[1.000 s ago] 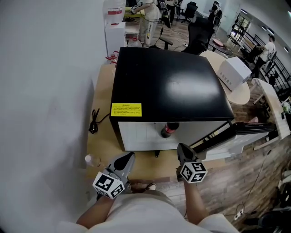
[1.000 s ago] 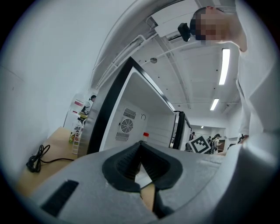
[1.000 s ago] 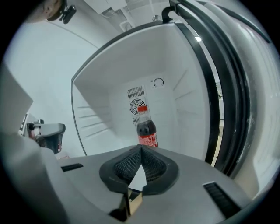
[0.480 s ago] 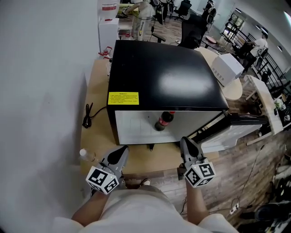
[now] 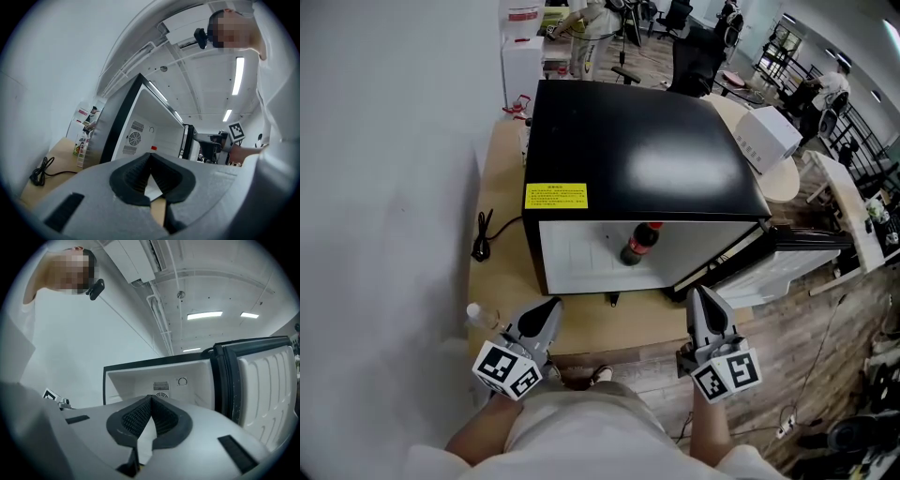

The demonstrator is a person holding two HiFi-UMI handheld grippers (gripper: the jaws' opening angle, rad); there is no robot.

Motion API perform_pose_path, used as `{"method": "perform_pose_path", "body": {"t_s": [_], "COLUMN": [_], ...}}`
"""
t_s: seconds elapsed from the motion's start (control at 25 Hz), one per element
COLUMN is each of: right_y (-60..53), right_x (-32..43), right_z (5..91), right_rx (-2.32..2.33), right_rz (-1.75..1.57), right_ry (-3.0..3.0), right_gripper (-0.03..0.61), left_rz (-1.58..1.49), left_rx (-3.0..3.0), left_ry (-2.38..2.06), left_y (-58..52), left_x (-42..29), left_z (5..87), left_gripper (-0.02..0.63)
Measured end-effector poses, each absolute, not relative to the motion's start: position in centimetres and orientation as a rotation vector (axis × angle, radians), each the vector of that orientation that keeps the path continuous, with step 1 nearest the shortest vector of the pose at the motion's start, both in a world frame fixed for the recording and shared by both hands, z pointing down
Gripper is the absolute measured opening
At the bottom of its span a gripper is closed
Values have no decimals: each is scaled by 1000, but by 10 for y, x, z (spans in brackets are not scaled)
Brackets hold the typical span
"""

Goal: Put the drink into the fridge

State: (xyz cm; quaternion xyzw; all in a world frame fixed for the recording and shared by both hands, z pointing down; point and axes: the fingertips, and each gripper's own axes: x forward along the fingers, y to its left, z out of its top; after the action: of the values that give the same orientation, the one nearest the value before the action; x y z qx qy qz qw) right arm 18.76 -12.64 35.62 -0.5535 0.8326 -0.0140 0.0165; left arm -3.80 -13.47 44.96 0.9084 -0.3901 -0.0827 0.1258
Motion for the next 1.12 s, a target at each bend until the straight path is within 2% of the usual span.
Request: {"method": "perform_pose_path", "body": {"t_s": [0.6, 1.12], "right_y": [-92, -102], "right_x": [212, 219], "right_z": [343, 342], "right_rx": [-1803, -1768], "right_rz": [8, 15], "right_ry": [2525, 2525], "right_gripper": [0, 0], "left_rz": [-286, -270], "left_rx": [2600, 2617], "left_ry": [-1221, -1223], "left_y": [-130, -134], "left_x": [-54, -40], "left_z": [436, 431], "left_gripper": [12, 12]}}
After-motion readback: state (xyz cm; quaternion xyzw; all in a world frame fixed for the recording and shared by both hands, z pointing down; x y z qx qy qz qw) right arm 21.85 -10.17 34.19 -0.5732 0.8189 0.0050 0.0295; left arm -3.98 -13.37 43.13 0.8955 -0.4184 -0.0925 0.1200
